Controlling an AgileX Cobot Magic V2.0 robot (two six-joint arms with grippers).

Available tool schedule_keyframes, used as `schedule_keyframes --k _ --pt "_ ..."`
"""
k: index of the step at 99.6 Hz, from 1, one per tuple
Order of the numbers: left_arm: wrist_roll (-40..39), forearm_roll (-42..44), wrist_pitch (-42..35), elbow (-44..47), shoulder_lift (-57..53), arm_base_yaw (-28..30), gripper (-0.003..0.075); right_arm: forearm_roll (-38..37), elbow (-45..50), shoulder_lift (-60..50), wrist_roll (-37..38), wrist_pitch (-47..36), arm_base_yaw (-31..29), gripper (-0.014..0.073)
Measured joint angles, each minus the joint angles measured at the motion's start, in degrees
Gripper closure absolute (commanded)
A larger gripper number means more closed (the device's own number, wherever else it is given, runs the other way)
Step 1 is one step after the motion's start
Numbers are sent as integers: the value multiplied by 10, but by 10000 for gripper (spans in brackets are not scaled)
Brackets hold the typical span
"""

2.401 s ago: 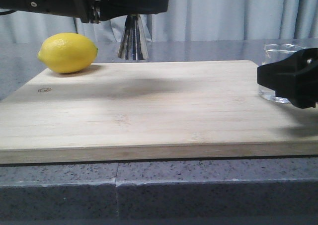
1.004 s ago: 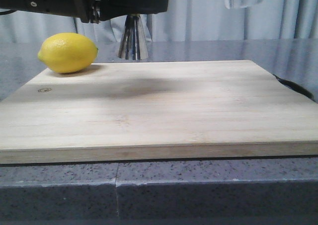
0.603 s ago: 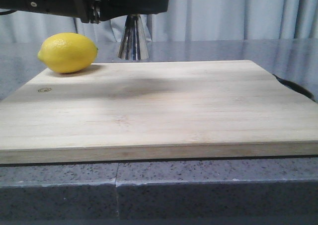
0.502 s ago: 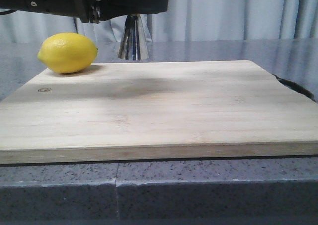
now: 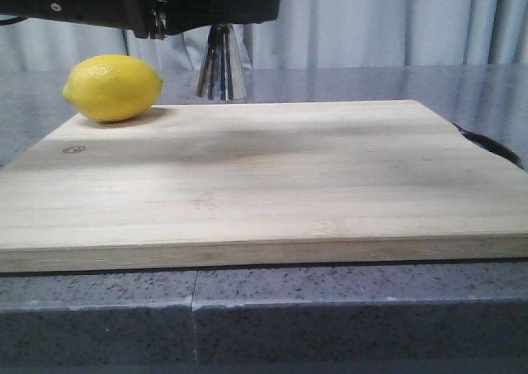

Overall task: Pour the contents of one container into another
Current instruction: 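Tilt the beaker with the right gripper, pouring liquid into the jigger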

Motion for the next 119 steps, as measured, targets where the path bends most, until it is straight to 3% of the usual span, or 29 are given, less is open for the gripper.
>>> schedule_keyframes --k 54,119 --pt "0 0 0 0 0 0 500 -132 0 0 -2 -6 4 283" --pt "0 0 0 0 0 0 500 -199 0 4 -3 -19 4 283"
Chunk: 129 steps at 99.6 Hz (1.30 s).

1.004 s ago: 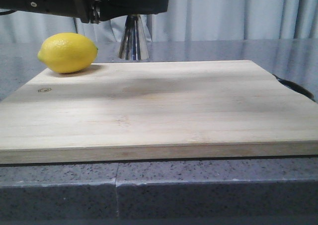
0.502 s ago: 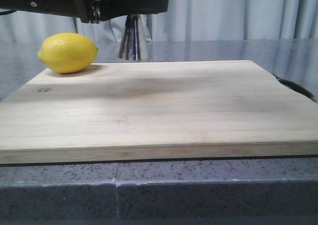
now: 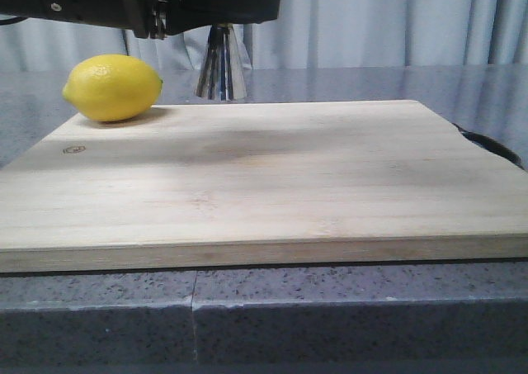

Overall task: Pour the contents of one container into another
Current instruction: 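Tilt the beaker with the right gripper, pouring liquid into the jigger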

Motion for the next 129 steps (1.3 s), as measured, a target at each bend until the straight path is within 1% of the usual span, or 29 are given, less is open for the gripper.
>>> schedule_keyframes --k 129 --pt "0 0 0 0 0 0 500 -123 0 1 0 -11 0 283"
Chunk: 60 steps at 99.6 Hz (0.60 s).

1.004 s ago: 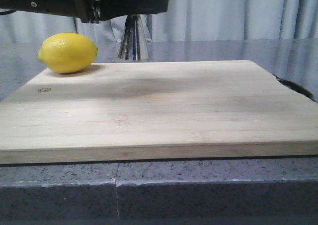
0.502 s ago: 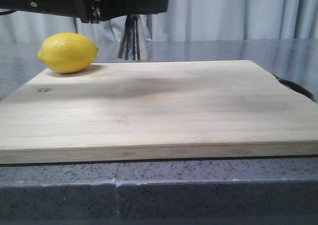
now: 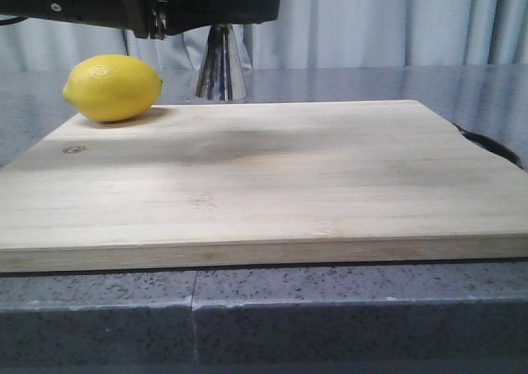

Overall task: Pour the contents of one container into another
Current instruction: 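Tilt the beaker with the right gripper, pouring liquid into the jigger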

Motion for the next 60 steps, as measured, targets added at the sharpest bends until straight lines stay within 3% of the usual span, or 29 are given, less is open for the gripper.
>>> schedule_keyframes --k 60 --pt "0 0 -1 0 0 0 500 -32 0 0 0 -1 0 283"
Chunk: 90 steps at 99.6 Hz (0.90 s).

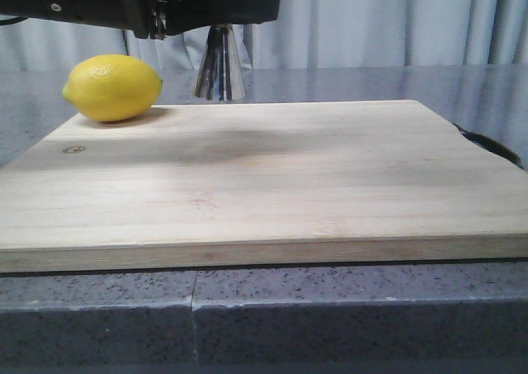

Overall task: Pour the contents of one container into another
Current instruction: 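Tilt the beaker with the right gripper, pouring liquid into the jigger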

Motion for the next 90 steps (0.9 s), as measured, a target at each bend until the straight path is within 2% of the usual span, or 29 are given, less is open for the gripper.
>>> schedule_keyframes --k 37,60,65,66,67,90 --pt "0 0 0 0 0 0 500 5 0 0 0 0 0 283" --pt "0 0 0 0 0 0 500 115 0 0 16 13 0 283" --pt "0 0 0 0 0 0 500 140 0 0 37 22 0 283" --pt "0 0 0 0 0 0 500 161 0 0 95 40 0 283" --pt "0 0 0 0 0 0 500 163 0 0 112 45 0 283" --pt "0 0 0 0 0 0 500 185 1 -11 294 85 -16 283"
